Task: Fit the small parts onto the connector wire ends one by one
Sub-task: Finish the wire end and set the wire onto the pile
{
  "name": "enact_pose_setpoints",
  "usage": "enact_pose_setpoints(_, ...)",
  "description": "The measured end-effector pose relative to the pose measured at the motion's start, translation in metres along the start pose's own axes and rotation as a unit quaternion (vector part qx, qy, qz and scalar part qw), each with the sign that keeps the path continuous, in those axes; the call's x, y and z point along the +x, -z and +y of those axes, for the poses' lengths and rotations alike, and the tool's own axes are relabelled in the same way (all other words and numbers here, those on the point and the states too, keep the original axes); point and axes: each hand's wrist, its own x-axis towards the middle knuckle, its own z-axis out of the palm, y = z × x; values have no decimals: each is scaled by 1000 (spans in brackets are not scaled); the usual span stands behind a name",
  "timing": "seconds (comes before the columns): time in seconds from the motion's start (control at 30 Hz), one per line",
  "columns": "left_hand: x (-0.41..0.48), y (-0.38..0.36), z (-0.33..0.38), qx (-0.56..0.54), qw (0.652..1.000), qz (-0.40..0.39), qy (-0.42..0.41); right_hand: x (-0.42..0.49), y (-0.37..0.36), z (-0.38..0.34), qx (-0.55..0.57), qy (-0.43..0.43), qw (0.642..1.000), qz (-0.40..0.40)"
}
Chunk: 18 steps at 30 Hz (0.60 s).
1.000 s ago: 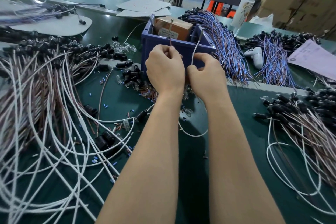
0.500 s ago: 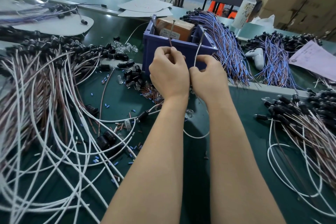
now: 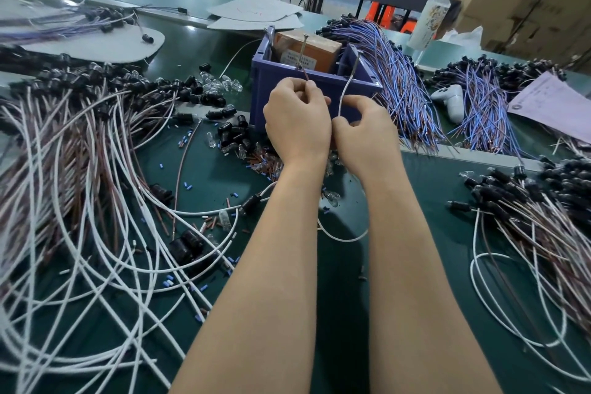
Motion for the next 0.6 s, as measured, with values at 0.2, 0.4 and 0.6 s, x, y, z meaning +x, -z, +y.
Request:
enact_pose_setpoints(0.2, 0, 0, 1, -1, 1000, -6, -1, 1, 1, -1, -3, 0, 1000, -3)
enact_pose_setpoints(0.4, 1, -1, -1, -9, 1000, -15, 9, 1, 1, 0, 1, -6, 1000, -4)
enact_pose_setpoints(0.6, 4, -1, 0, -22, 1000, -9, 13, 1, 1, 1, 0, -7, 1000, -2)
